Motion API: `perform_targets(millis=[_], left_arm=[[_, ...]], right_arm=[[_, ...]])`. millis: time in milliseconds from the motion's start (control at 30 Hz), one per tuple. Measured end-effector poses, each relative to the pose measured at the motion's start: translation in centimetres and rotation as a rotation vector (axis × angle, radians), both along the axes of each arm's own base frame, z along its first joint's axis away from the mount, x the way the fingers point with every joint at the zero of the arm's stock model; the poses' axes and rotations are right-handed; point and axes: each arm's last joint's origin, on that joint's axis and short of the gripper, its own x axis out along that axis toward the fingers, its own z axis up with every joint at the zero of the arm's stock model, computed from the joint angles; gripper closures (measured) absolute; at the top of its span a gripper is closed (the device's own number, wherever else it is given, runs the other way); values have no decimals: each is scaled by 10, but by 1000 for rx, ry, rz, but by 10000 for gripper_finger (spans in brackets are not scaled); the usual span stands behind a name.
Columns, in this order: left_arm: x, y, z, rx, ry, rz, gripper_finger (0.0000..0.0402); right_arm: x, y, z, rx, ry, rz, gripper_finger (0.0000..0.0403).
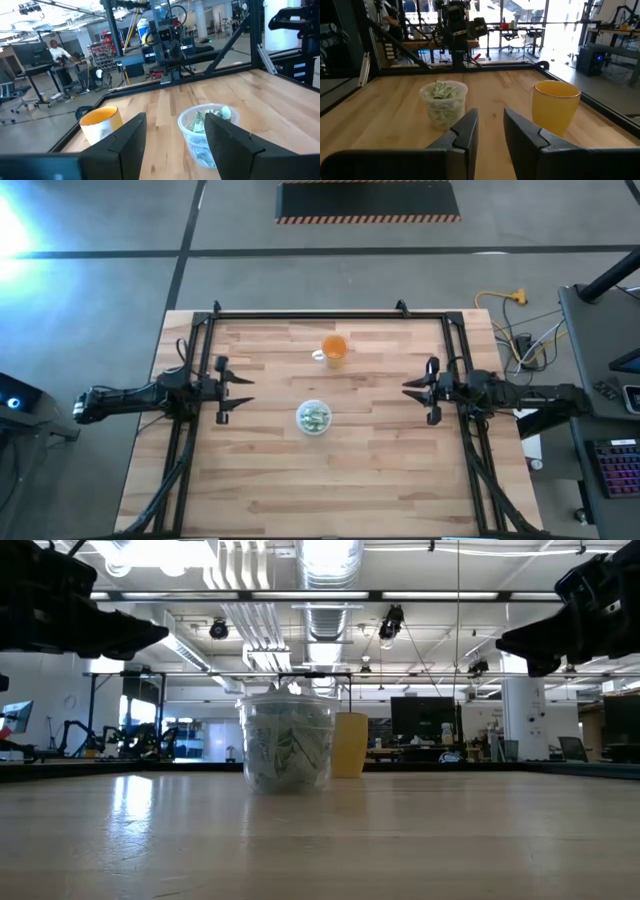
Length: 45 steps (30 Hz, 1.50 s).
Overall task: Pick and place Stevia / Truvia into bins
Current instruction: Return to Home Position
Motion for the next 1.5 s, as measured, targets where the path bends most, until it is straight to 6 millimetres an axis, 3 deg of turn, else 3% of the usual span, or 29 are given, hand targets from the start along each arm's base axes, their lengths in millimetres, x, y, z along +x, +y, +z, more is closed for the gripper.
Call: perform_targets(millis=[1500], left_arm=[[2, 0, -4, -4, 39, 1, 217]], right_arm=[[1, 0, -2, -2, 22, -1, 335]])
